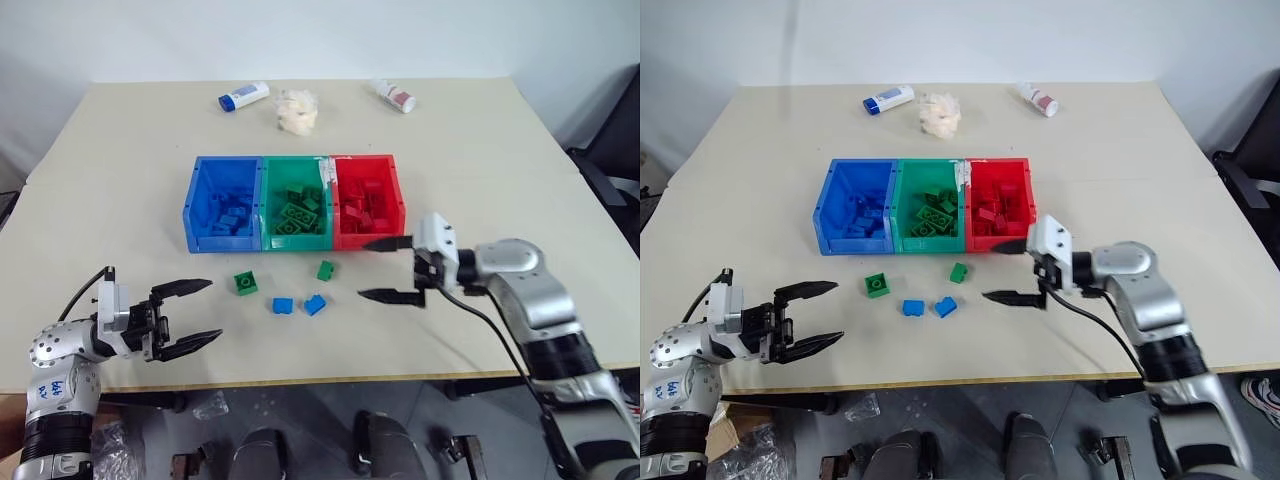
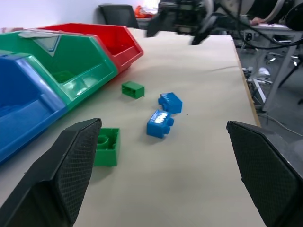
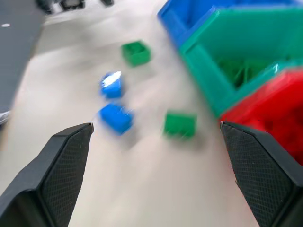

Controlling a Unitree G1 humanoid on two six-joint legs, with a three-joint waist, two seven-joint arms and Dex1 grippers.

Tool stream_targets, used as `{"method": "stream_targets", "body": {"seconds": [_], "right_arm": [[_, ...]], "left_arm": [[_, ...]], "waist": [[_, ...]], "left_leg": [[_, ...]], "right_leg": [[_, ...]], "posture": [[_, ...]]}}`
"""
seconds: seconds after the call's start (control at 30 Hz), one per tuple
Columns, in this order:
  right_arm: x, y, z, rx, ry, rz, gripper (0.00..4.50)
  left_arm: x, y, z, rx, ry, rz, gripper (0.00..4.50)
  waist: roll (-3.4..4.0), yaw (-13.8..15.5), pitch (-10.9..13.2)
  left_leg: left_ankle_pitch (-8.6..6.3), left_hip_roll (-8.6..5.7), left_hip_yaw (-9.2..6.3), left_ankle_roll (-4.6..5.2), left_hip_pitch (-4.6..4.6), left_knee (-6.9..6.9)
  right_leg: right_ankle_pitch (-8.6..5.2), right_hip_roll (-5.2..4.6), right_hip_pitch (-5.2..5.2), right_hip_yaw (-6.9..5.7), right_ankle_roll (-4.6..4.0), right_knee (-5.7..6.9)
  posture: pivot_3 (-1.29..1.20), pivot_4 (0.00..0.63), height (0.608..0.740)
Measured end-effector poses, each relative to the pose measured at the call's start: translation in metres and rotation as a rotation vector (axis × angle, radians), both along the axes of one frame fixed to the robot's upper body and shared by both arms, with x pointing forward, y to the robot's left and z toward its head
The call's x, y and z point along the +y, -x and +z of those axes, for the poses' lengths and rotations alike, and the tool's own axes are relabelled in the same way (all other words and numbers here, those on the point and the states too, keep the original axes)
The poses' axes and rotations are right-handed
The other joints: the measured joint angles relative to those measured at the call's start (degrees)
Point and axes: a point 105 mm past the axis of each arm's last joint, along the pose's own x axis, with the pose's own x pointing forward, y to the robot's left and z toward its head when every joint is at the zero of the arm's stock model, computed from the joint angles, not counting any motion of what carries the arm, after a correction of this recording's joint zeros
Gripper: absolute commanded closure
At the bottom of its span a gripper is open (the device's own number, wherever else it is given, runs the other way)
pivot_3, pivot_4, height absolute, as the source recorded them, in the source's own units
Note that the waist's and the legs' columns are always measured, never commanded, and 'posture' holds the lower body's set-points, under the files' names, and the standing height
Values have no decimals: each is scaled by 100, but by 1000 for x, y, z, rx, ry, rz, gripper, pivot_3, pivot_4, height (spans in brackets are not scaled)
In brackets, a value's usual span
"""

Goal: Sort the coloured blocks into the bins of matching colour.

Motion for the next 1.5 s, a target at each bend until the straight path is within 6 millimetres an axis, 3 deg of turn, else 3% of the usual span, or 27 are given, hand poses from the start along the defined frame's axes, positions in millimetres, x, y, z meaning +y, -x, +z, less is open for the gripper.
{"method": "stream_targets", "body": {"seconds": [0.13, 0.33, 0.4, 0.53, 0.73, 0.93, 1.27, 1.37, 1.5], "right_arm": [[-44, 17, -14, 86, 84, -125, 24], [-43, 18, -7, 60, 82, -139, 24], [-29, 10, -5, 42, 70, -129, 24], [20, -4, -14, 37, 43, -54, 24], [65, -30, -30, 55, 34, -62, 24], [82, -44, -37, 63, -3, -83, 24], [91, -54, -38, 48, -33, -103, 24], [94, -54, -38, 53, -41, -102, 624], [96, -53, -39, 68, -42, -106, 1938]], "left_arm": [[5, 0, -3, 26, 3, 8, 0], [4, -7, 2, 14, 10, -6, 0], [5, -7, 1, 22, 10, -3, 0], [0, -10, 4, 9, 7, -20, 0], [0, -7, 1, 19, 6, -16, 0], [0, 5, -4, 27, -7, 5, 0], [4, 12, -1, 18, -1, 49, 0], [4, 12, -2, 22, 2, 57, 0], [3, 12, -2, 18, 1, 55, 0]], "waist": [[-1, 25, 0], [-1, -12, 0], [-1, -20, 0], [-2, -5, -1], [-2, 0, -1], [-2, -12, -1], [-2, -14, -1], [-2, -15, -1], [-2, -15, -1]], "left_leg": [[-2, -2, 1, 4, -2, 4], [0, 1, 4, 0, 7, 4], [0, 1, 4, 0, 7, 6], [1, 1, 3, -1, 3, 7], [-4, 0, 0, 4, -8, 22], [-5, 2, 0, 4, -7, 24], [-5, 3, 0, 4, -5, 27], [-5, 3, 0, 3, -5, 26], [-5, 3, 0, 3, -5, 26]], "right_leg": [[2, 0, 7, 0, 3, -15], [1, 2, 6, 3, 1, -4], [1, 2, 6, 3, 1, -5], [0, 2, 2, 2, 0, 1], [1, 2, 1, 0, 2, 2], [1, 2, 2, 0, 2, 5], [1, 2, 2, 1, 1, 10], [1, 2, 2, 1, 1, 10], [1, 2, 2, 1, 1, 11]], "posture": [[0, 150, 740], [0, 150, 740], [0, 150, 740], [0, 150, 740], [0, 150, 740], [0, 150, 740], [0, 150, 740], [0, 150, 740], [0, 150, 740]]}}
